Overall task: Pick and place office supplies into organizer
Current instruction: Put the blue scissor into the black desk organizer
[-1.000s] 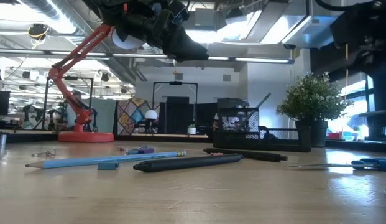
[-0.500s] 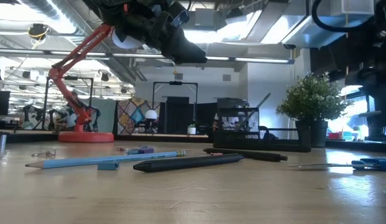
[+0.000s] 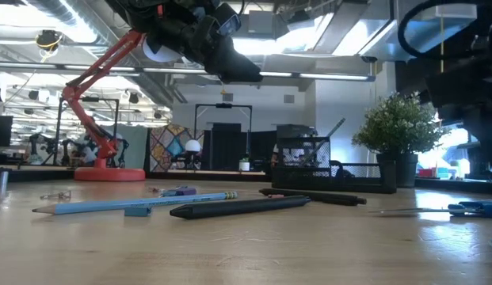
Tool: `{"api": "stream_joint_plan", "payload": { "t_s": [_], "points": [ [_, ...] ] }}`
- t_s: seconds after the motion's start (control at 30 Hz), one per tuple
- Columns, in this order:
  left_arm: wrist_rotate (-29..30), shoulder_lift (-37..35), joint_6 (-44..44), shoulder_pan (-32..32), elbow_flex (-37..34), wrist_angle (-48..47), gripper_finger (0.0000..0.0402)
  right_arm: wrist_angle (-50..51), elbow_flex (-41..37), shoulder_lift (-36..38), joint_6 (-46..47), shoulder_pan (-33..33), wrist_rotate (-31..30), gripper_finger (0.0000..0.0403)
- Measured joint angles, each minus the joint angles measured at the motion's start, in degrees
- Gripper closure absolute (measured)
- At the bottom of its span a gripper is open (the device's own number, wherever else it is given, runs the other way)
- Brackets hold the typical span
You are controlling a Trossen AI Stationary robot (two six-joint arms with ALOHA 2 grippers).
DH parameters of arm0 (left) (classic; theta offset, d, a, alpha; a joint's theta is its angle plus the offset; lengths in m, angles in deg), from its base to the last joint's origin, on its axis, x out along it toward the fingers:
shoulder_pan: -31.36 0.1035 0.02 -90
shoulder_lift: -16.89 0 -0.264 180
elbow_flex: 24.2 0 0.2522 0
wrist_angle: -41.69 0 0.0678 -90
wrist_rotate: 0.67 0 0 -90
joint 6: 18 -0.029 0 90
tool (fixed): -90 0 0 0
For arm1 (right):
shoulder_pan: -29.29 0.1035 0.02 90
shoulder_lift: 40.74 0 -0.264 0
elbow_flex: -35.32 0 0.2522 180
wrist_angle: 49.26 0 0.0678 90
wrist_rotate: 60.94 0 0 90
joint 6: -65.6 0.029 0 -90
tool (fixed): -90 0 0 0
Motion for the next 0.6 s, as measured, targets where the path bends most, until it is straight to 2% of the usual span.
{"api": "stream_joint_plan", "payload": {
  "t_s": [0.23, 0.6],
  "points": [
    [0.02, 0.0, 0.0, 0.0, 0.0, 0.1, 0.0233, -4.81, -4.75, 0.7, 0.25, 0.39, -1.44, 0.0173],
    [0.15, 0.0, 0.0, 0.0, 0.0, 0.17, 0.0233, -4.24, -2.07, 1.33, -1.23, 0.42, -0.6, 0.0173]
  ]
}}
